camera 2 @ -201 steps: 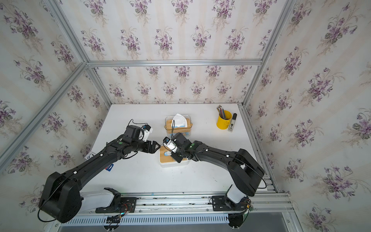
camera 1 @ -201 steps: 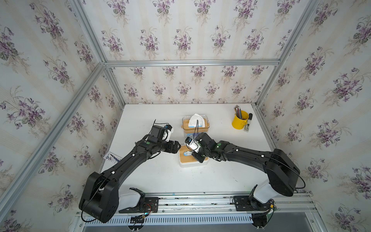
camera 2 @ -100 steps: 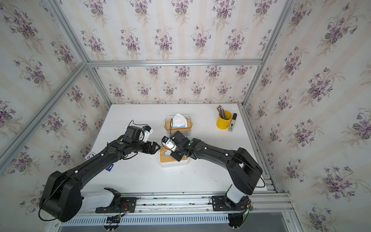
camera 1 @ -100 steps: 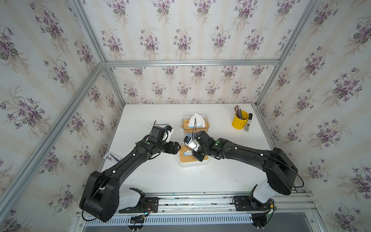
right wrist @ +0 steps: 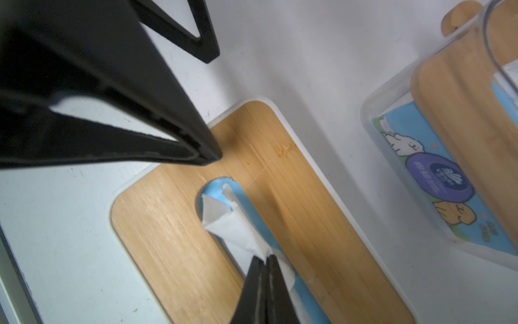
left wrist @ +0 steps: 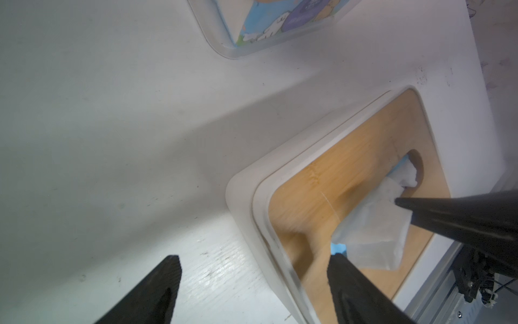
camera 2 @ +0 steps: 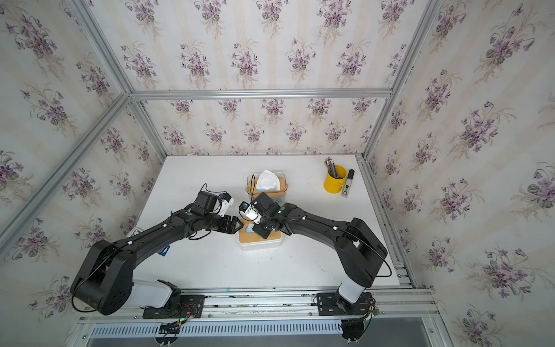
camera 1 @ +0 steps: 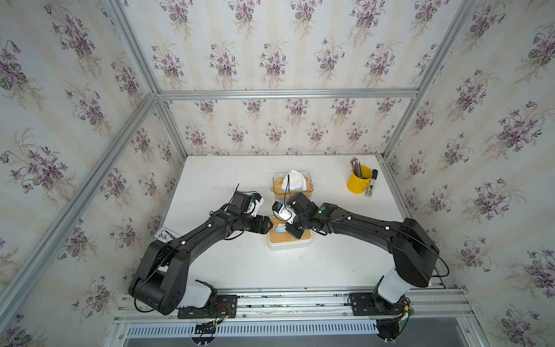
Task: Put the tissue paper into the tissue box
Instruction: Pull the paper towel from the tissue box.
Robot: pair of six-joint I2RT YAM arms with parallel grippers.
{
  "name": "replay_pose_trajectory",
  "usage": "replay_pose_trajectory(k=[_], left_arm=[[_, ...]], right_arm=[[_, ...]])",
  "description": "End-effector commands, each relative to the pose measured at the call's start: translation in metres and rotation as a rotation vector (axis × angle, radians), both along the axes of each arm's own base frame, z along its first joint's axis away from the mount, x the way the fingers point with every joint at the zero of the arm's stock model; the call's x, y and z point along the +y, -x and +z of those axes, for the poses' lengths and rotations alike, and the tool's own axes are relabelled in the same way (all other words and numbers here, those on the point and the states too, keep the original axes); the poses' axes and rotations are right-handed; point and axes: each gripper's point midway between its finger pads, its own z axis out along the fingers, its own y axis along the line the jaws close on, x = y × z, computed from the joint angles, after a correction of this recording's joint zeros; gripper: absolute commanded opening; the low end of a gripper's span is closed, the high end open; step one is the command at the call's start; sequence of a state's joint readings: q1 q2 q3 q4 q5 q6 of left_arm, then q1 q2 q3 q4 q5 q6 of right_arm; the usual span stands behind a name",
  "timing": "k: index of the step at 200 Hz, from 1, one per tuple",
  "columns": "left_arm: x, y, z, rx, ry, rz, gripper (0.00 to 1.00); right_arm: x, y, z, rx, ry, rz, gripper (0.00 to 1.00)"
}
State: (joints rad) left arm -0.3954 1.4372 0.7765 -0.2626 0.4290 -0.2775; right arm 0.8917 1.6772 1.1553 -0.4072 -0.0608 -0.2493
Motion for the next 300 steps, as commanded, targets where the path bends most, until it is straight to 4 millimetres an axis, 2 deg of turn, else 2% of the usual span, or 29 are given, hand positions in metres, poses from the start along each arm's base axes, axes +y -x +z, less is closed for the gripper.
replay_pose_trajectory(k=[1,50,152,197,222,241,256,272,300], left_arm=[[-0.007,-0.004,0.000,-0.001,0.026,-0.010,0.86],[-0.008,0.001,-0.010,0.023,0.026,-0.016,0.86],[-0.005,0.005,-0.011,0.021,0.020,-0.014,0.85],[-0.006,0.005,-0.007,0.011,0.023,-0.016,0.85],[-0.006,0.003,-0.004,0.004,0.024,-0.016,0.86],[-0.006,0.002,-0.002,0.001,0.026,-0.015,0.86],[-0.007,0.001,0.000,-0.002,0.025,-0.017,0.86],[-0.006,0.001,0.001,-0.007,0.021,-0.019,0.86],[-0.006,0.001,0.002,-0.006,0.018,-0.019,0.86]], right_arm=[[0.002,-0.003,0.003,-0.011,0.006,0.008,0.00],[0.008,-0.008,0.003,-0.009,0.020,0.017,0.00],[0.013,-0.030,0.009,-0.049,0.084,-0.004,0.00],[0.009,-0.035,0.024,-0.080,0.090,-0.028,0.09],[0.002,-0.030,0.031,-0.071,0.077,-0.053,0.16],[-0.002,-0.020,0.035,-0.049,0.038,-0.067,0.30],[-0.005,-0.013,0.037,-0.037,0.002,-0.079,0.36],[-0.006,-0.009,0.037,-0.035,-0.040,-0.088,0.37],[-0.004,-0.006,0.024,-0.014,-0.082,-0.115,0.35]])
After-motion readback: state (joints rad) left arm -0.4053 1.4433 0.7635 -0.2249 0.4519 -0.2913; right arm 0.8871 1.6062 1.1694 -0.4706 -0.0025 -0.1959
